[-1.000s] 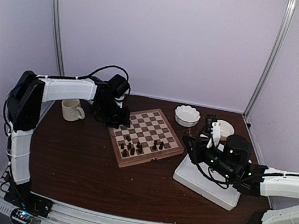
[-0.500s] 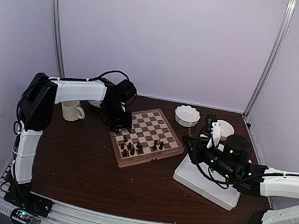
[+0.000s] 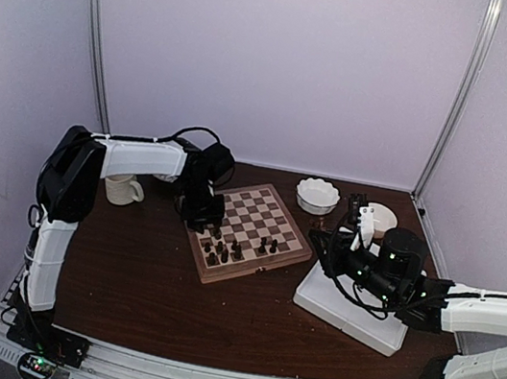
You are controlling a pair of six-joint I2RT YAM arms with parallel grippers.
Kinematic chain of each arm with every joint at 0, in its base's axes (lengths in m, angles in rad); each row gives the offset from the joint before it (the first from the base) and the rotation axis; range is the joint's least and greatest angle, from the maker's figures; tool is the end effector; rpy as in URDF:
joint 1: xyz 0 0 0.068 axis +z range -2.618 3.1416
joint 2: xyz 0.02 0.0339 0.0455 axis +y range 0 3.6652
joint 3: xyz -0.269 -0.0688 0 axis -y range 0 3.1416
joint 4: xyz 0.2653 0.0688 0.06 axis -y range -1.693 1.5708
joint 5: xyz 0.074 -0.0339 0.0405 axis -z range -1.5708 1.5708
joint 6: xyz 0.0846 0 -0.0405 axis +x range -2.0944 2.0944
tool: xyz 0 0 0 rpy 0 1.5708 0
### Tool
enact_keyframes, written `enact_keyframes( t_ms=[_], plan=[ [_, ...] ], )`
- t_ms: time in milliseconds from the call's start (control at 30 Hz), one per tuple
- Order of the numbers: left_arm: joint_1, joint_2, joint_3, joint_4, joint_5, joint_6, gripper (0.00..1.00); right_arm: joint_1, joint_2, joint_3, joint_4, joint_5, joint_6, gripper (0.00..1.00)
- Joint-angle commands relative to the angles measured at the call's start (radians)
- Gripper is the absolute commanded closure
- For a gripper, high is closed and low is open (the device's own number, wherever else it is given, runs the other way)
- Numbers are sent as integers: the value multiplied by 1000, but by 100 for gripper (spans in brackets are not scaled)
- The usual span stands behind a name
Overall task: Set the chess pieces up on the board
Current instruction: Adjust the pawn on the chessboard.
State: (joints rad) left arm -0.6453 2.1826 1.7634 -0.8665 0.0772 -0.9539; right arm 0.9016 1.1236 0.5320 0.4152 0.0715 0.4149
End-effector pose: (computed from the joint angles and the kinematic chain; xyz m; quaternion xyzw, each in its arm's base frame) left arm 0.3842 -0.2974 0.1286 -0.1466 0.9782 -0.1284 0.0716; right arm 0.1991 0.2420 0.2301 -0.1623 0.7491 0.3708 0.5244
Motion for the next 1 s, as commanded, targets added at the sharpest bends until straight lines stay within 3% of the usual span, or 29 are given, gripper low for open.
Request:
enact_keyframes(
  t_ms=[0, 367, 533, 967],
  plan=[
    [-10, 30, 40, -4, 11, -8, 60, -5, -14, 1, 14, 15, 1, 95],
    [-15, 51, 53, -4, 10, -18, 61, -5, -13, -1, 16, 13, 3, 95],
    [-17, 55, 51, -3, 11, -22, 70, -6, -15, -1, 17, 12, 2, 95],
    [-31, 72, 56, -34, -52, -42, 71, -6, -19, -3, 16, 13, 2, 95]
  ],
)
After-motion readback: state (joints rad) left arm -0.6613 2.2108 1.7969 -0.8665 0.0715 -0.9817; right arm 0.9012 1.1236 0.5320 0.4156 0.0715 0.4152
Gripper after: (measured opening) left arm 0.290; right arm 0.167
